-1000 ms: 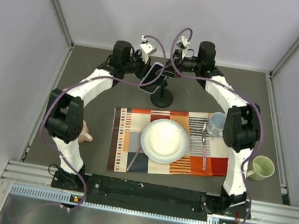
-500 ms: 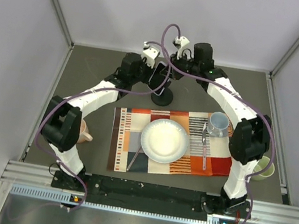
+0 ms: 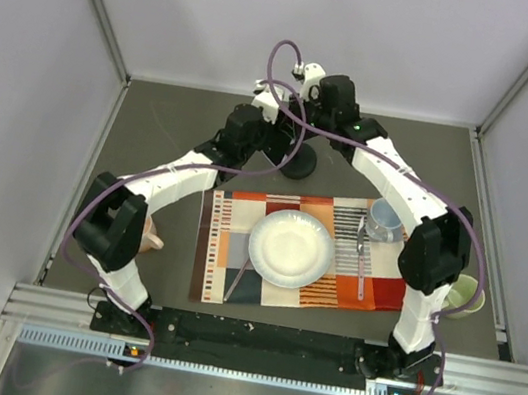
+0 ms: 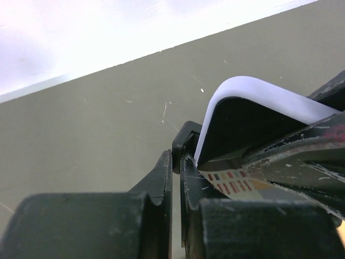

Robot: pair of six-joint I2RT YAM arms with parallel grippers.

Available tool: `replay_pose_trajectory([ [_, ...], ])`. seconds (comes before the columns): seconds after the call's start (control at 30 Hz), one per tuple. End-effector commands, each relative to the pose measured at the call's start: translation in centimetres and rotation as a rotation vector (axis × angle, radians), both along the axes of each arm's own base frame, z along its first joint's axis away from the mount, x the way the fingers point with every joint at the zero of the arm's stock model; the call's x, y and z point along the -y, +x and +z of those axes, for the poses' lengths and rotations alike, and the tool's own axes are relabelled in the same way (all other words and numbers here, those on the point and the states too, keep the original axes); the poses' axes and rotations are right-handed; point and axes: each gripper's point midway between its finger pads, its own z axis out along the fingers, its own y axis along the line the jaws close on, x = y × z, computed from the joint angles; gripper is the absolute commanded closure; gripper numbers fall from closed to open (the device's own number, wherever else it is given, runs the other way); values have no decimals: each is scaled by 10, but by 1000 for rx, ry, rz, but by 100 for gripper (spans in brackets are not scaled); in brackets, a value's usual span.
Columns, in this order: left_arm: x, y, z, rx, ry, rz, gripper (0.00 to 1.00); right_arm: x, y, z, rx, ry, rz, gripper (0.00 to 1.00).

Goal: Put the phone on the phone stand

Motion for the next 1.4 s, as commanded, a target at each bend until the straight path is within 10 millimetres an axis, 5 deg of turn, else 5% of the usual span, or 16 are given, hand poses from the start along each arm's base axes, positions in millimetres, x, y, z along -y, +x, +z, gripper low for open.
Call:
replay_pose_trajectory([
  [0.0, -100, -2, 82, 180, -49, 402, 100, 107, 54, -22, -30, -198, -380, 100],
  [0.17, -104, -23, 86, 149, -21, 388, 100, 94, 61, -14, -84, -82, -301, 100],
  [0.3, -102, -32, 89, 132, -6, 366, 100, 91, 68, -30, -141, -70, -265, 100],
  [0.83, -69, -33, 76, -50, 4, 271, 100, 67, 73, -53, -199, -49, -109, 100],
  [1.1, -77, -42, 81, -158, 14, 318, 61, 52, 79, -71, -230, -12, -19, 100],
  [1.37, -95, -74, 94, -139, -49, 320, 42, 55, 83, -81, -206, -59, 19, 100],
])
